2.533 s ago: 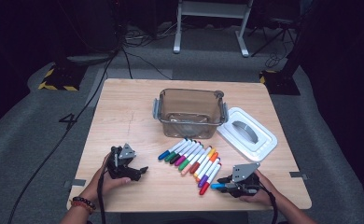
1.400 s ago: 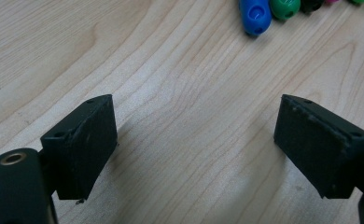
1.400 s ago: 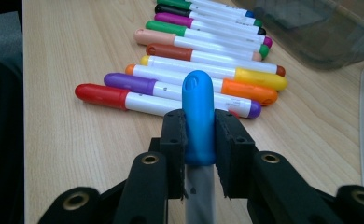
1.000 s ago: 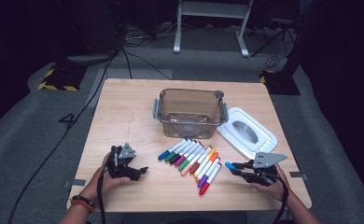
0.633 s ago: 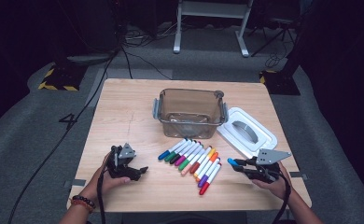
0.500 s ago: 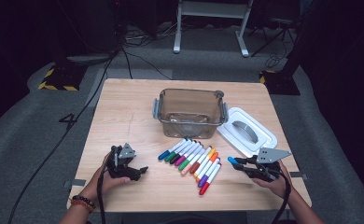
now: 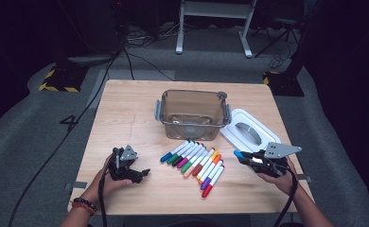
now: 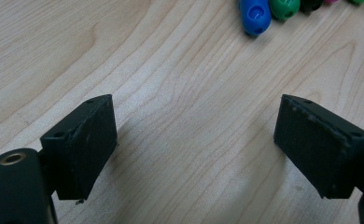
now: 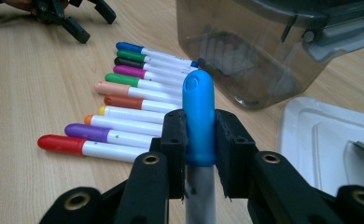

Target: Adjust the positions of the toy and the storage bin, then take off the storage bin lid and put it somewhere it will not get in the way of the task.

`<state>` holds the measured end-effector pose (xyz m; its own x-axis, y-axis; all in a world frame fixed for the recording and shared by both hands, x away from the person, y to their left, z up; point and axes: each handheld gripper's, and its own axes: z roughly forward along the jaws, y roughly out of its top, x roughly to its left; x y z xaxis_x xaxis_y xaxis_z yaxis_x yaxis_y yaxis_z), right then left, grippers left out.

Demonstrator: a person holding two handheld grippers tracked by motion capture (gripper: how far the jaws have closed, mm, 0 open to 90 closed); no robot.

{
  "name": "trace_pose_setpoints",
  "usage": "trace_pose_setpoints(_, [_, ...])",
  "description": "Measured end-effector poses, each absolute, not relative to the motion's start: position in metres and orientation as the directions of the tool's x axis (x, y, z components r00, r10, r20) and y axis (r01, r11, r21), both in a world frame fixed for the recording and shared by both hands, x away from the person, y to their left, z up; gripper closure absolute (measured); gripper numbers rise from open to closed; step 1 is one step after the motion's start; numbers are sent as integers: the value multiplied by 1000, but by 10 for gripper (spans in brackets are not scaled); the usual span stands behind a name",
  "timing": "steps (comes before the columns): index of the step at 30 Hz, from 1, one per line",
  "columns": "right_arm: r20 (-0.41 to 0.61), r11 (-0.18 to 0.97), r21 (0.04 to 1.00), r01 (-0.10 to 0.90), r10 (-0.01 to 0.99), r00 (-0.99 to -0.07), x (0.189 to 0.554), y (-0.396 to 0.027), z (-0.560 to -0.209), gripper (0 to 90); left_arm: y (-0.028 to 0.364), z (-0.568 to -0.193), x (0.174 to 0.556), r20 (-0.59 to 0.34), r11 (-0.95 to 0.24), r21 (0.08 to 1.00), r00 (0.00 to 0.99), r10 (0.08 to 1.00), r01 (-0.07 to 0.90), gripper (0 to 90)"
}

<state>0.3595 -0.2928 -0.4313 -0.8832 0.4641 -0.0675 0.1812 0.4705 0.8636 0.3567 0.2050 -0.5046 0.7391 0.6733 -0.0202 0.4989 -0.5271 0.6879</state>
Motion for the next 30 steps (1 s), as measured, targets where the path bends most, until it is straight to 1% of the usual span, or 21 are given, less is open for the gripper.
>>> trace_pose_setpoints(6, [-78,460,871,174,480,-874,364,-294,-422,751,205,-505,357,-20,-528,688,740,673,499,136])
trace_pose_setpoints(17, [-110,423,895,142,517,-849,381,-298,-392,751,205,-504,357,-17,-529,688,740,673,497,136])
trace_pose_setpoints(30, [-136,434,891,133,535,-834,407,-290,-370,751,205,-505,357,-20,-528,688,739,673,499,136])
